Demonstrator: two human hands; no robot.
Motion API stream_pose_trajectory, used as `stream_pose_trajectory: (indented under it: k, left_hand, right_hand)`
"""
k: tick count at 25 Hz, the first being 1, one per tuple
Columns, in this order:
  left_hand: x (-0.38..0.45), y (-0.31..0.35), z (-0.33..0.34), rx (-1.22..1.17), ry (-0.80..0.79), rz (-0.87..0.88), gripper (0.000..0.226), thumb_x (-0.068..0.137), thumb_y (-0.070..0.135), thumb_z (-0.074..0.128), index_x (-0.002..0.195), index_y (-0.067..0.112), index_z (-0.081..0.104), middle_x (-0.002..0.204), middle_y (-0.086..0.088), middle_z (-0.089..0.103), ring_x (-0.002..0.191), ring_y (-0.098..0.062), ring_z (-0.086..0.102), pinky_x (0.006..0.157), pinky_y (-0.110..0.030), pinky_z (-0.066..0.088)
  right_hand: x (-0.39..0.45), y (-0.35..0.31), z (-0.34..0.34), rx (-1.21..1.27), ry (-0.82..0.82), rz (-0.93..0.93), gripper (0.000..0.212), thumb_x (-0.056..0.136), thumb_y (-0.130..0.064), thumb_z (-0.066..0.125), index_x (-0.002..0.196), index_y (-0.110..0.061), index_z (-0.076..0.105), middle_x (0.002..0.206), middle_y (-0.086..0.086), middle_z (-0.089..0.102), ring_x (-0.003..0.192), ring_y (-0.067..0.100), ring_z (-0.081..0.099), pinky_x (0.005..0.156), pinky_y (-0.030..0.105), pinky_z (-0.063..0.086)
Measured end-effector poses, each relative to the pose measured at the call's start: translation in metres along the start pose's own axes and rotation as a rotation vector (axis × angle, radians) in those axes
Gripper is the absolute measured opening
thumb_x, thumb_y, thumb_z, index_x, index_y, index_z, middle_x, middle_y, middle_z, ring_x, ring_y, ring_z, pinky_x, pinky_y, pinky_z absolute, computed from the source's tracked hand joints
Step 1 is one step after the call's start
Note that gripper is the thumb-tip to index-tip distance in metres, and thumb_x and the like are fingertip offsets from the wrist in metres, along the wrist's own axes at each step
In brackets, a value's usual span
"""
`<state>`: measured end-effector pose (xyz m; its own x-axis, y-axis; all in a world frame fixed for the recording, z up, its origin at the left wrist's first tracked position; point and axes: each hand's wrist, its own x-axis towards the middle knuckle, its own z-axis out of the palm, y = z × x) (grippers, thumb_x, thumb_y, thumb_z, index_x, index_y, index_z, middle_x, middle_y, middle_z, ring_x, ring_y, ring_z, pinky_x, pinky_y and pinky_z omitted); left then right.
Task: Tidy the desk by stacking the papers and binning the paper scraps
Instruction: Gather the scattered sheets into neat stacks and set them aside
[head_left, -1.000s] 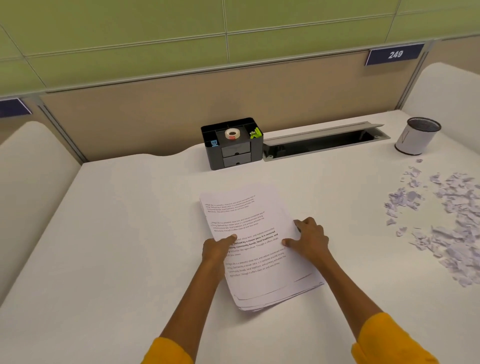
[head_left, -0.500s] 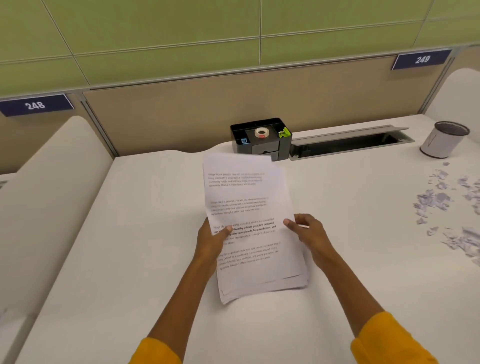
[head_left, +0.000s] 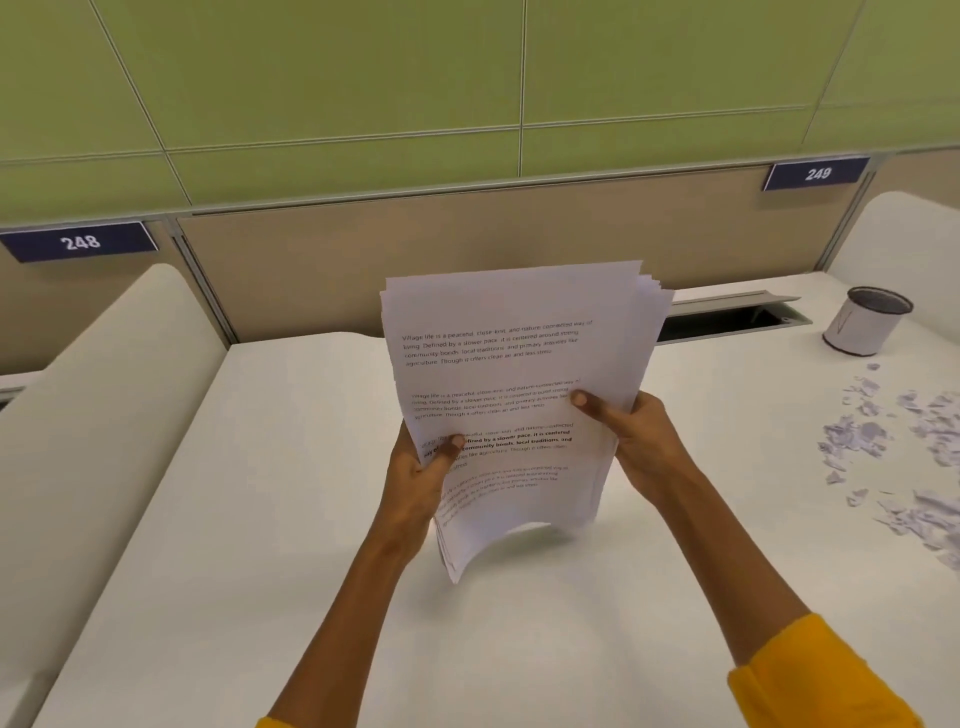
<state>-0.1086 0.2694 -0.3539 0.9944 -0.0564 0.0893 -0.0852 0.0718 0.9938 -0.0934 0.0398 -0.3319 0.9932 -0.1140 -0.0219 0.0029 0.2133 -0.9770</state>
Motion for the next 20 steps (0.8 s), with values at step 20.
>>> stream_pose_trajectory:
  k: [20]
  left_hand:
    - [-0.012, 0.027, 0.011, 0.035, 0.190, 0.004, 0.036, 0.062, 0.033, 0.071, 0.096, 0.028, 0.064, 0.089, 0.005, 0.071, 0.081, -0.023, 0.068, 0.068, -0.037, 0.058]
  right_hand:
    - [-0.016, 0.002, -0.008, -0.162, -0.025, -0.084, 0.047, 0.059, -0.025, 0.076, 0.104, -0.015, 0.068, 0.097, 0.006, 0.073, 0.088, 0.028, 0.070, 0.076, 0.041, 0.059]
